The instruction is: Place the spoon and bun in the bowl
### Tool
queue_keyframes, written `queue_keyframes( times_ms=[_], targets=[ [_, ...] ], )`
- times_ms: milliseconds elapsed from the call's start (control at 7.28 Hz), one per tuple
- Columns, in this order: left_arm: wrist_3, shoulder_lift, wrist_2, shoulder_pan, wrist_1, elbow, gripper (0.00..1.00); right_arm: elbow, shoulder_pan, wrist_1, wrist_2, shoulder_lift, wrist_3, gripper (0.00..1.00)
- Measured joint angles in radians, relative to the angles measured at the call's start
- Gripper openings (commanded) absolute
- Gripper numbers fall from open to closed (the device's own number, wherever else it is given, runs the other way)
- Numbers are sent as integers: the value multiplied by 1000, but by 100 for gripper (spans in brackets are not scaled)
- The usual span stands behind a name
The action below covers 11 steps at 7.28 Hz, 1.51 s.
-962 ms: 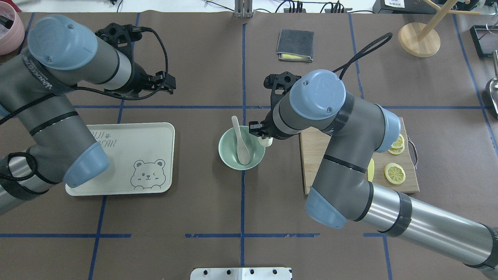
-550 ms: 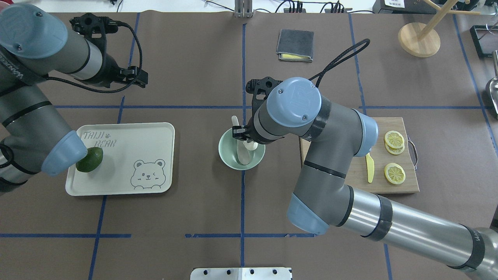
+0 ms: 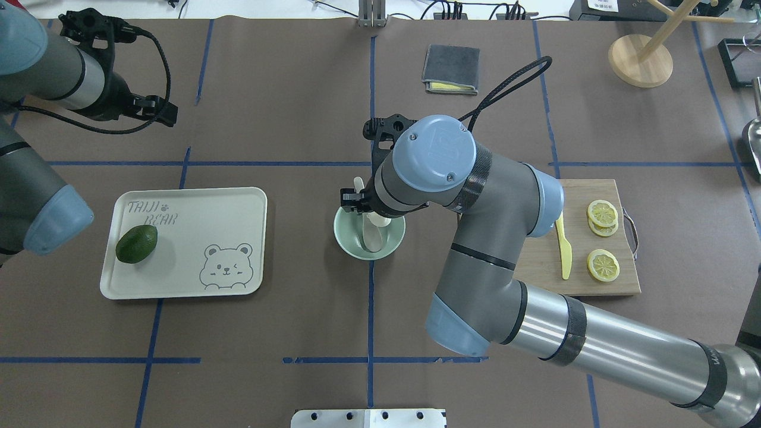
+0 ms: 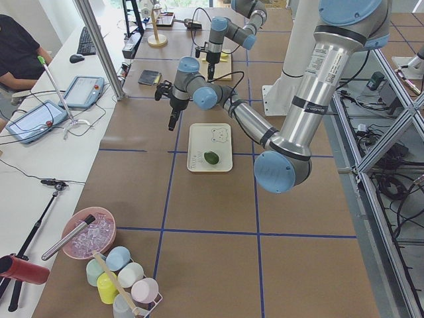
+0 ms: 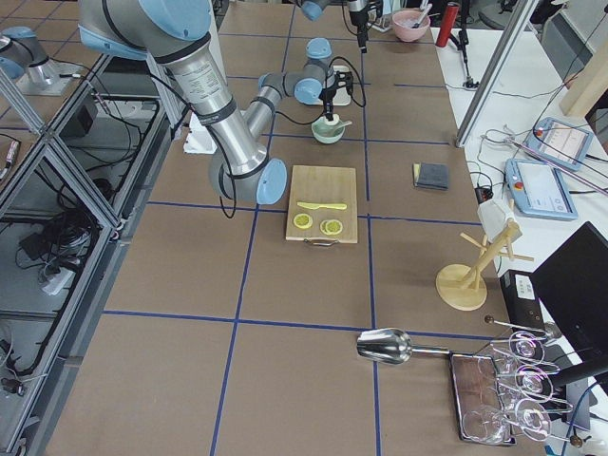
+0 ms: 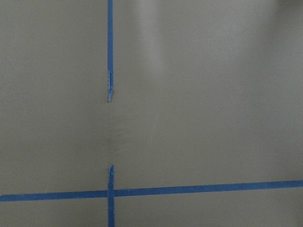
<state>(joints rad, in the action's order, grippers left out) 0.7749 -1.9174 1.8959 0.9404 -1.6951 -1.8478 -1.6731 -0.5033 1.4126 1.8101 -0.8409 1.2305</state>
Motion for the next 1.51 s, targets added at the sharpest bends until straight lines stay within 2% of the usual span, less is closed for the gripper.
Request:
queue_keyframes(
  times_ms=[824, 962, 1237, 1511],
  targets=[
    [-283, 100, 19, 152, -4, 15, 100, -2, -8, 4, 4, 23, 33, 100],
    [-344, 124, 80, 193, -5, 35, 100, -6, -30, 10, 21, 14, 23, 100],
    [-533, 195, 264, 311, -3, 86, 100, -69, -130, 44, 125, -63, -42, 100],
    [-672, 273, 334, 406, 0, 114, 100, -196, -237, 200, 203, -153, -199, 100]
  ],
)
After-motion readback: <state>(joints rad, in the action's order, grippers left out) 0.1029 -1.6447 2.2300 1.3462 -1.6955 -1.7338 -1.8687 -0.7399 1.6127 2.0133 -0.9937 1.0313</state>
